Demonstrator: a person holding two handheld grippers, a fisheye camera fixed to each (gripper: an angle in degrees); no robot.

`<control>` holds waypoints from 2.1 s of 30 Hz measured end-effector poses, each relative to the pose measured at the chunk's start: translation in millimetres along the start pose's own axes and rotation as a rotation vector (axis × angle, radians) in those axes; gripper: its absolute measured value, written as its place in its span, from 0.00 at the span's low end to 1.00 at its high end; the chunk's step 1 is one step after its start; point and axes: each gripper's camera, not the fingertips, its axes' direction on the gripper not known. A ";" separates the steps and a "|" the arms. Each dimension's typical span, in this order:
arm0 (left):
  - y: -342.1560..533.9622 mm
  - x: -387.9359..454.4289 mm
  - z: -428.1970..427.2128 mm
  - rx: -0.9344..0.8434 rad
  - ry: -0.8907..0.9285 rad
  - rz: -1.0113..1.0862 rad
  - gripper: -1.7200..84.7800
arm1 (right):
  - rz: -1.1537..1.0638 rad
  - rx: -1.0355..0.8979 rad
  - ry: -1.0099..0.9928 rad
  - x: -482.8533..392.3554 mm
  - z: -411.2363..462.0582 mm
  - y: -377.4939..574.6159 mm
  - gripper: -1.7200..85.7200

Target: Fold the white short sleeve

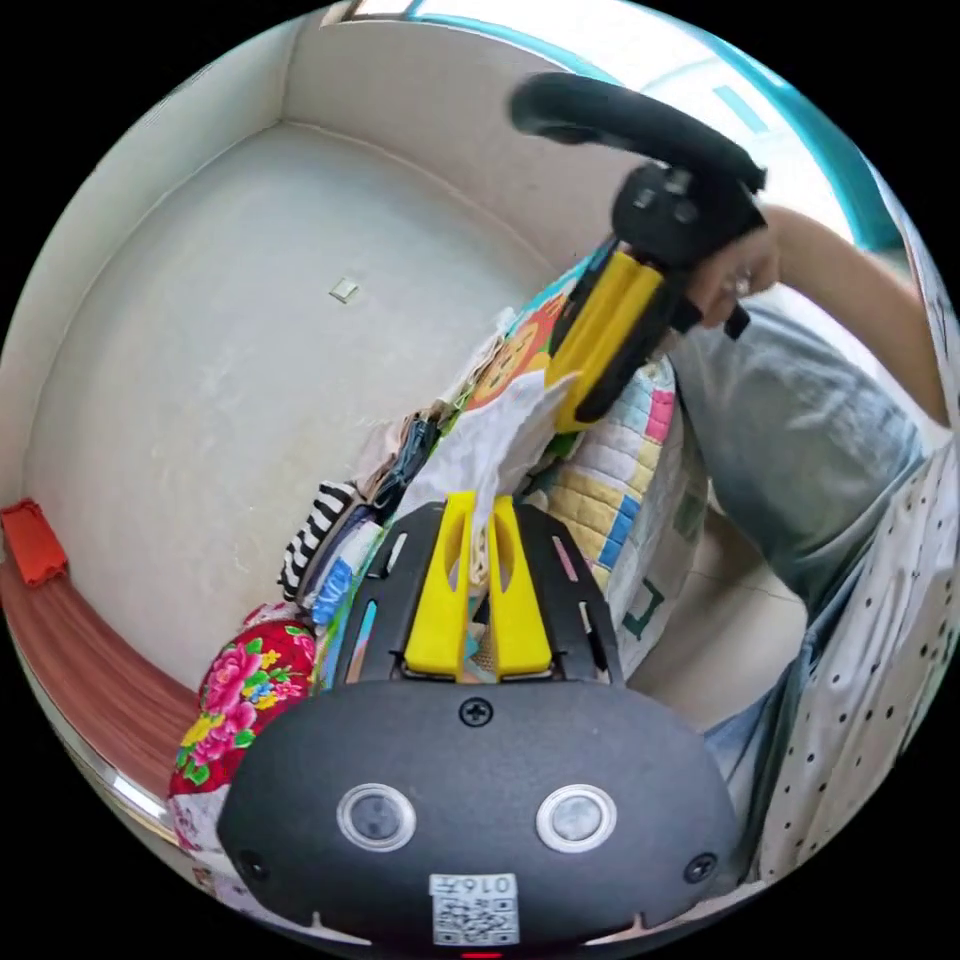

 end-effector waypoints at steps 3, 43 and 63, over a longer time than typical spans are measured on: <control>-4.3 -30.1 6.0 0.004 0.105 -0.096 0.01 | -0.019 0.028 0.045 -0.1 11.5 7.8 0.13; -44.1 -276.2 189.5 -0.141 1.088 0.091 0.01 | -0.726 -0.398 -0.611 93.4 273.9 -203.7 0.03; 38.6 -454.7 577.3 -0.714 0.946 -0.384 0.02 | -0.417 -0.909 -0.556 207.4 734.1 -329.5 0.03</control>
